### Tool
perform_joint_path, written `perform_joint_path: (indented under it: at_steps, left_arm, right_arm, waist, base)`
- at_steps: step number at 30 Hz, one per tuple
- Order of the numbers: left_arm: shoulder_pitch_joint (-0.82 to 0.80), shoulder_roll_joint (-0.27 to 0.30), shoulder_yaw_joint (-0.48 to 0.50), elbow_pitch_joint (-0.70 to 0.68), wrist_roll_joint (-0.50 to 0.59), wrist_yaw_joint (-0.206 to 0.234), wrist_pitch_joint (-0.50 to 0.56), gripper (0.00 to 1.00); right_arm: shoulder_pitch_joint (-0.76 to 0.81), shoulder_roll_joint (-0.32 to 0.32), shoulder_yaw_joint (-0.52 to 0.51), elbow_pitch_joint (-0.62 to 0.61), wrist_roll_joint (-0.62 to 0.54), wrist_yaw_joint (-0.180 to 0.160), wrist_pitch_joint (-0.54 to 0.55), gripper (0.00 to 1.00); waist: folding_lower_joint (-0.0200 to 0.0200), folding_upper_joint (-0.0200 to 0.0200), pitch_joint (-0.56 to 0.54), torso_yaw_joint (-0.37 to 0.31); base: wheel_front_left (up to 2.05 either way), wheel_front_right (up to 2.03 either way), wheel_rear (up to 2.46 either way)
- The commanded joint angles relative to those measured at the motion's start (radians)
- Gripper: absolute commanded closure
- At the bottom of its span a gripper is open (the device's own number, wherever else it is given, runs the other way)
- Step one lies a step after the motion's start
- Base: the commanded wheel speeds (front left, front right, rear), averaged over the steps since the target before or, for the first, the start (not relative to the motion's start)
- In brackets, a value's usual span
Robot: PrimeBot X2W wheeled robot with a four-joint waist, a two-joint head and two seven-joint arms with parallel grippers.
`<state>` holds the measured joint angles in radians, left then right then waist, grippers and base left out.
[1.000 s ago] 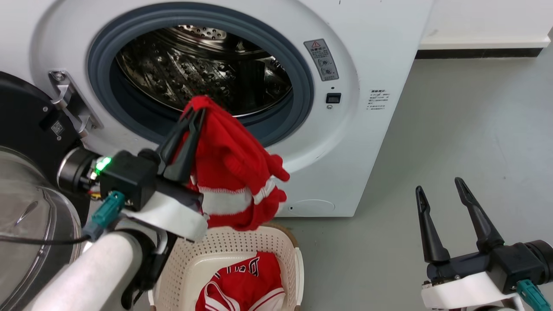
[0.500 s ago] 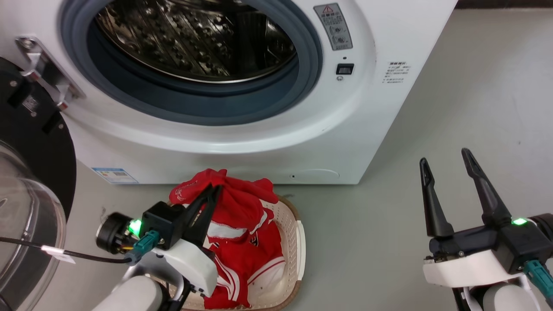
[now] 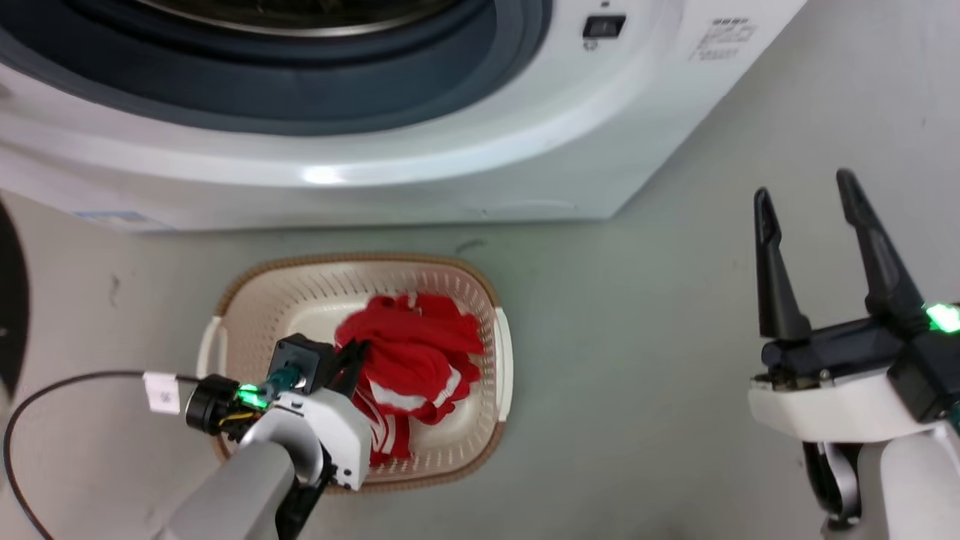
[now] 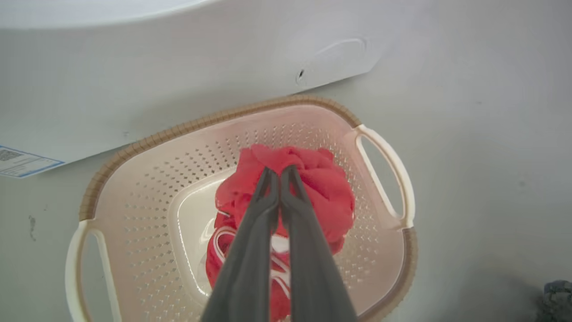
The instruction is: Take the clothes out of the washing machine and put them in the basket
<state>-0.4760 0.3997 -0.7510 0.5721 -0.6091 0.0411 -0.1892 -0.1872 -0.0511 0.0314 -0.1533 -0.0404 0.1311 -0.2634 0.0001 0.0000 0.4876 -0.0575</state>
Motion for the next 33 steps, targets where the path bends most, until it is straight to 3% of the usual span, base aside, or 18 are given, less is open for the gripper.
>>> perform_joint_path:
  at_steps: [1, 8, 13, 24, 25, 33]
  left_arm:
    - [-0.038, -0.014, -0.008, 0.057, 0.012, -0.015, -0.010, 1.00]
    - [-0.179, -0.099, -0.026, 0.373, 0.010, -0.079, 0.002, 1.00]
    - [-0.262, -0.142, -0.041, 0.547, 0.016, -0.100, 0.030, 1.00]
    - [-0.348, -0.185, -0.088, 0.698, 0.044, -0.092, 0.120, 1.00]
    - [-0.345, -0.186, -0.091, 0.701, 0.043, -0.093, 0.124, 0.00]
    - [-0.301, -0.195, -0.086, 0.710, 0.023, -0.097, 0.086, 0.00]
  right_arm:
    - [-0.029, 0.002, -0.003, -0.006, 0.006, -0.001, -0.002, 0.00]
    - [-0.087, 0.002, -0.025, -0.021, 0.019, -0.001, -0.002, 0.00]
    - [-0.110, 0.002, -0.035, -0.029, 0.027, -0.001, -0.002, 0.00]
    - [-0.147, 0.002, -0.039, -0.030, 0.037, -0.001, -0.002, 0.00]
    - [-0.147, 0.002, -0.038, -0.027, 0.038, -0.001, -0.002, 0.00]
    - [-0.123, 0.002, -0.030, -0.003, 0.046, -0.001, -0.002, 0.00]
  waist:
    - [-0.0001, 0.0000, 0.086, -0.029]
    - [-0.0001, 0.0000, 0.205, -0.057]
    - [-0.0001, 0.0000, 0.274, -0.067]
    - [-0.0001, 0.0000, 0.332, -0.078]
    - [-0.0001, 0.0000, 0.328, -0.078]
    - [-0.0001, 0.0000, 0.248, -0.076]
  base:
    - [0.00, 0.00, 0.00]
    - [0.00, 0.00, 0.00]
    - [0.00, 0.00, 0.00]
    - [0.00, 0.00, 0.00]
    - [0.00, 0.00, 0.00]
    - [0.00, 0.00, 0.00]
